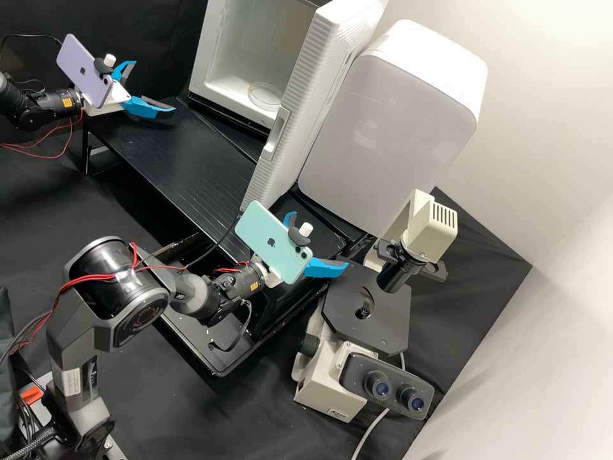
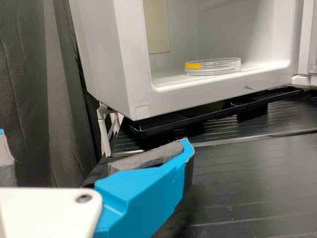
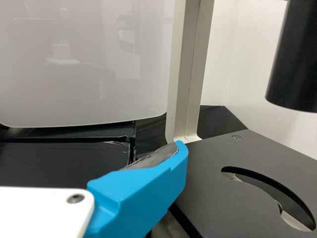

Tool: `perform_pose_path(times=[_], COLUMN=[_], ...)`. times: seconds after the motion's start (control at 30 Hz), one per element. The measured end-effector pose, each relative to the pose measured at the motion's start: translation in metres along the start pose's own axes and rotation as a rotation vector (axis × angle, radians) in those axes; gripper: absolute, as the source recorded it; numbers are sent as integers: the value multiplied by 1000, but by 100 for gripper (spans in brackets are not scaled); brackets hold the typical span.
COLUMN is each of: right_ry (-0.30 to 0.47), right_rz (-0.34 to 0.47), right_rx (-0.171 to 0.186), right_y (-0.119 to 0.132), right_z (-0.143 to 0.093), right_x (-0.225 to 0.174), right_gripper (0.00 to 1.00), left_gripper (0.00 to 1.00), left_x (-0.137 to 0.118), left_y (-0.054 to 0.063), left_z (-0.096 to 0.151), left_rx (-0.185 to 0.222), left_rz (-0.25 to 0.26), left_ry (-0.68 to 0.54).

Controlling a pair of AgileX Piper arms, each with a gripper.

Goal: Take the petri dish out of the incubator

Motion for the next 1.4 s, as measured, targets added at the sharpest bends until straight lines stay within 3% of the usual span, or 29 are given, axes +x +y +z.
perform_pose_path(times=[0.47,0.57,0.83,1.1,1.4], right_ry=[0,0,0,0,0], right_rz=[0,0,0,0,0], right_rx=[0,0,0,0,0], right_y=[0,0,0,0,0], right_z=[0,0,0,0,0], right_x=[0,0,0,0,0], right_gripper=[100,100,100,100,100], left_gripper=[100,100,100,100,100], left_x=[0,0,-16,-33,-40], left_y=[0,-1,-9,-5,-9], left_z=[2,6,37,70,92], left_rx=[3,-15,-45,-40,-56], left_rz=[-1,-4,-48,-26,-56], left_ry=[-6,-30,-202,-408,-524])
